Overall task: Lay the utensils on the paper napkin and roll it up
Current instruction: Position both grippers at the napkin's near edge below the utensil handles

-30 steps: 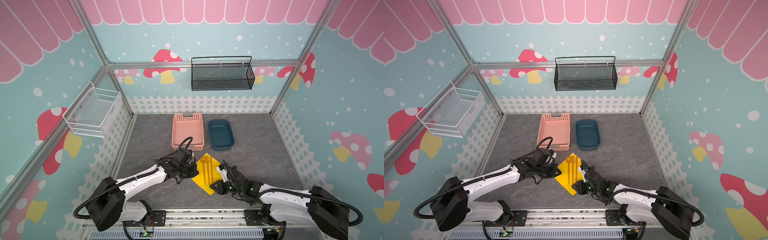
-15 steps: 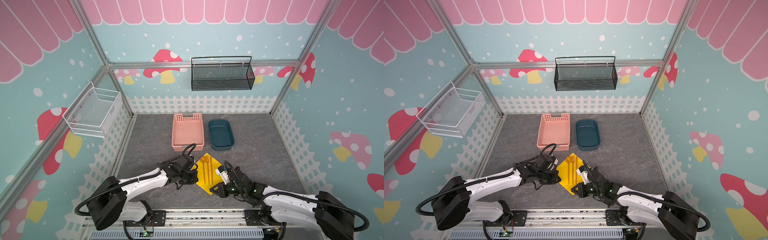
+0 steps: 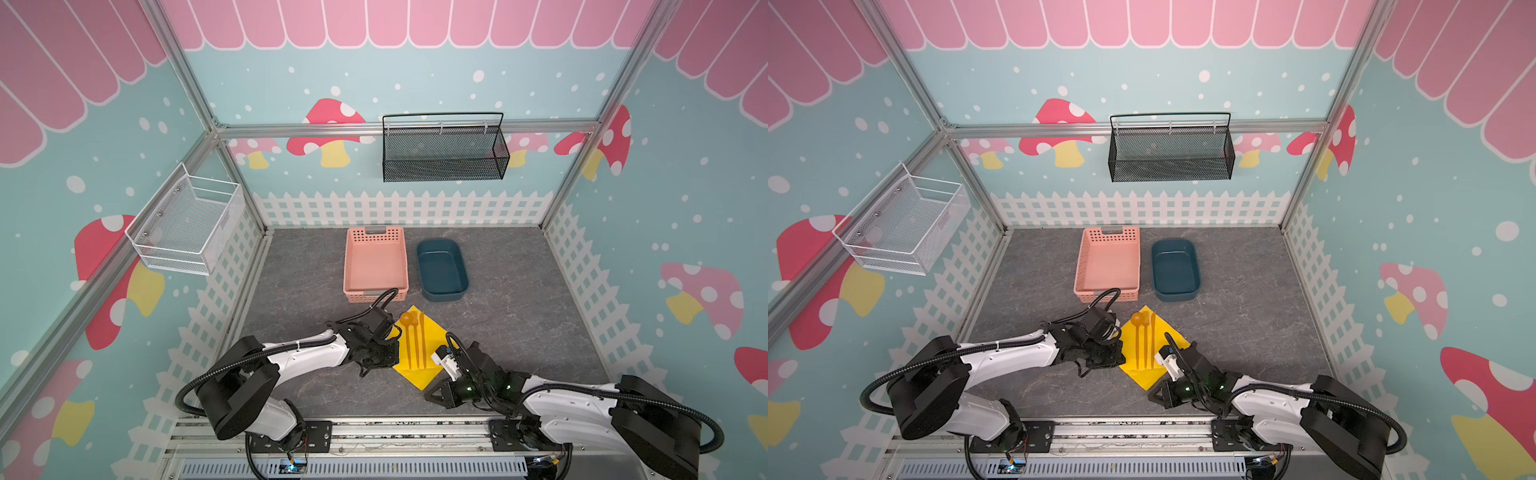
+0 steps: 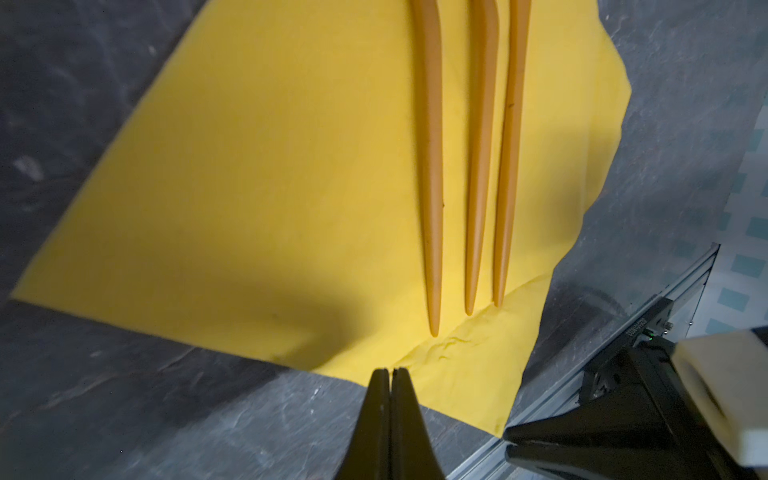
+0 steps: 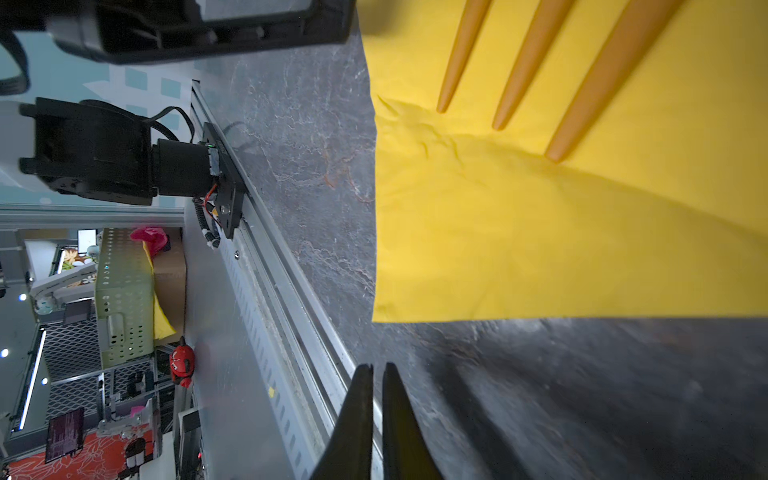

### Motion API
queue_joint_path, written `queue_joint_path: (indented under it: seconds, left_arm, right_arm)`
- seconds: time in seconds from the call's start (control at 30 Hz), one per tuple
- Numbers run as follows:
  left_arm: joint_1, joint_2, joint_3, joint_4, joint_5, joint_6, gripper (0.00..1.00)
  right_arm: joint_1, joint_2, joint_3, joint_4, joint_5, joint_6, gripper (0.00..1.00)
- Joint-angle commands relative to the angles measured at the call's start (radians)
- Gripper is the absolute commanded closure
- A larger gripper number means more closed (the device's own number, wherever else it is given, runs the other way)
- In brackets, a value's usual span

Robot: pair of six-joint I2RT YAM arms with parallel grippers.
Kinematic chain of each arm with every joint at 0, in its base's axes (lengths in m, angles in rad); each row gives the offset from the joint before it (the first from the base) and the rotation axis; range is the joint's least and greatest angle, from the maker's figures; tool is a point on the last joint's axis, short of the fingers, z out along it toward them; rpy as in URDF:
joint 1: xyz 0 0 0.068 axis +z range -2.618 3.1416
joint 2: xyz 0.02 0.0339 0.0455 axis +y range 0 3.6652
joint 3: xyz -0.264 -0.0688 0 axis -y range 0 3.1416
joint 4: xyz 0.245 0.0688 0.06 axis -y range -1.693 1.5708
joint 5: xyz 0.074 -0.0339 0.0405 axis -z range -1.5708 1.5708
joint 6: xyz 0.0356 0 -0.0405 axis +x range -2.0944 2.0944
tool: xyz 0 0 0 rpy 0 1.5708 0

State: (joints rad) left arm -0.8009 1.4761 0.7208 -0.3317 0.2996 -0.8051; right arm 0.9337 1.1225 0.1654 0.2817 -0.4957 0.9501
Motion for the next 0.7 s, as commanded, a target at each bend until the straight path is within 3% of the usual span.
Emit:
queue_joint_path:
  seconds: [0.0, 0.3, 0.67]
  left_arm:
    - [-0.002, 0.007, 0.023, 0.014, -0.019, -0.017, 1.0]
    - [-0.001, -0.021, 0.022, 0.021, -0.015, -0.013, 1.0]
    - [-0.001, -0.085, 0.009, 0.013, -0.024, 0.011, 1.0]
  right_arm:
    - [-0.004, 0.037, -0.005, 0.032, 0.039, 0.001, 0.95]
    - [-0.007, 0.116, 0.019, 0.083, 0.126, 0.016, 1.0]
    - [-0.019, 0.158, 0.128, 0.022, 0.167, -0.051, 1.0]
